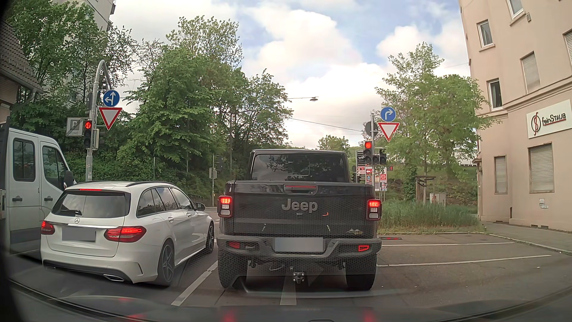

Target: Follow the waypoints while adhering to traffic rules and regulations

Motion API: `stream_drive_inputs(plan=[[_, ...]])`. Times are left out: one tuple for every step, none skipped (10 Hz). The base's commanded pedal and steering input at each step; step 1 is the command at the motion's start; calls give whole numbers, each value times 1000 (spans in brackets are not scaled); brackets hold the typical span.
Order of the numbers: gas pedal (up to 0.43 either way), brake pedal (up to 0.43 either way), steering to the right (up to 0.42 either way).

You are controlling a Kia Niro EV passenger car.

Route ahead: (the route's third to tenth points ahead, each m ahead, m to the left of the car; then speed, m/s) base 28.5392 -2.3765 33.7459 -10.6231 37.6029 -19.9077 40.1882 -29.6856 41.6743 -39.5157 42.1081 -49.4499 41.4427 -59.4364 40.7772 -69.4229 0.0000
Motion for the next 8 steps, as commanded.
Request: stream_drive_inputs(plan=[[0,250,-16],[0,250,-16],[0,250,-16],[0,250,-16],[0,250,-16],[0,250,-16],[0,250,-16],[0,250,-16]])
